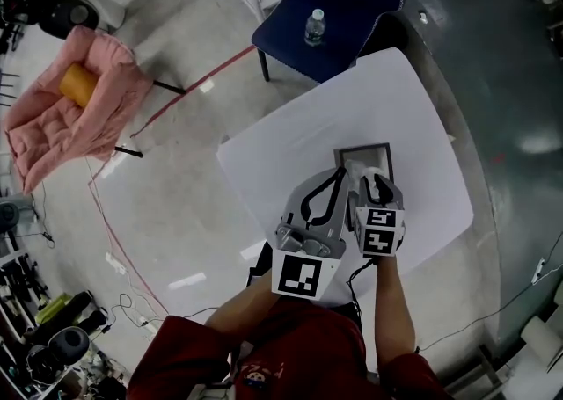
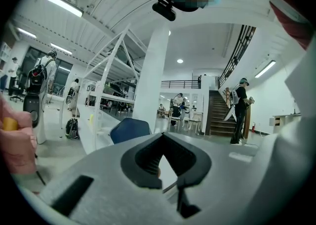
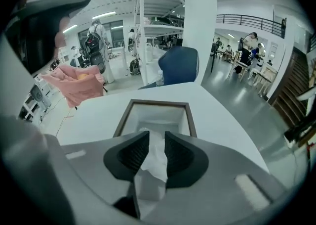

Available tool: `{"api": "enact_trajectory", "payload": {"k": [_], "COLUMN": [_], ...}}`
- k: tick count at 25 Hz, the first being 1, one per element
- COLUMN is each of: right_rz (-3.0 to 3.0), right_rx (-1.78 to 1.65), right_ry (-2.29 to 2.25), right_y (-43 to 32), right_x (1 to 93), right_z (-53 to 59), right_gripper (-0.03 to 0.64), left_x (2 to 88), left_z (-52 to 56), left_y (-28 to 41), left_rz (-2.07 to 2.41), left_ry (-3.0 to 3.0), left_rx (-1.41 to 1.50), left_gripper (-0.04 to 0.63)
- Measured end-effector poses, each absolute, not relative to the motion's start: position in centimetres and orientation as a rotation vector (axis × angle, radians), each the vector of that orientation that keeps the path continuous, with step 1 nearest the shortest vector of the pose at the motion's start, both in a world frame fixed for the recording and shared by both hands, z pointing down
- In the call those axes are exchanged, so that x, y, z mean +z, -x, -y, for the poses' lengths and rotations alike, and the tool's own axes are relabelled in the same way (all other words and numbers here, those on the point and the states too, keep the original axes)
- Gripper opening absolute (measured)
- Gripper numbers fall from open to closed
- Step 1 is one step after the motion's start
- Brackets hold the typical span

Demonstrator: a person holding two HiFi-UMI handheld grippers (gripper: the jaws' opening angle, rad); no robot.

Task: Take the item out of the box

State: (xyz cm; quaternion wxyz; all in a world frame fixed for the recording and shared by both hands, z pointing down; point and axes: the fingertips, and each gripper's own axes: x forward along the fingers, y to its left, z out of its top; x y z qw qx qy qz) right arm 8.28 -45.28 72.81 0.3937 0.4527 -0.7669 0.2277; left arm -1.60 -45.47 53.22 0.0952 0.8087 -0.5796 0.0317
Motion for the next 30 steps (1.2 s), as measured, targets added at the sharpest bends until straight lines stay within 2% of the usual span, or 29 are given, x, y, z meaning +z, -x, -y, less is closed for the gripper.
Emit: {"api": "enact_trajectory", "payload": {"k": [4,18,30], "right_rz": [1.885,1.716,1.642], "right_rx": [0.6,0.676,0.732], "right_ry": [-1.107,-1.039,-1.0], "right_y": [-8.2,-8.6,-8.9], "right_x": [74.3,78.5,79.9], "right_z": [45.2,44.5,44.5], "right_gripper": [0.104,0.104,0.041], "left_x": [53.6,56.2,56.6], "left_z": [45.9,46.2,46.1], "left_y": [1.8,3.8,4.5], "left_rz": [1.725,1.73,1.727], "left_ry": [-2.355,-2.307,-2.294], "left_rx": [0.03,0.07,0.072], "left_gripper": [0.003,0.003,0.003]}}
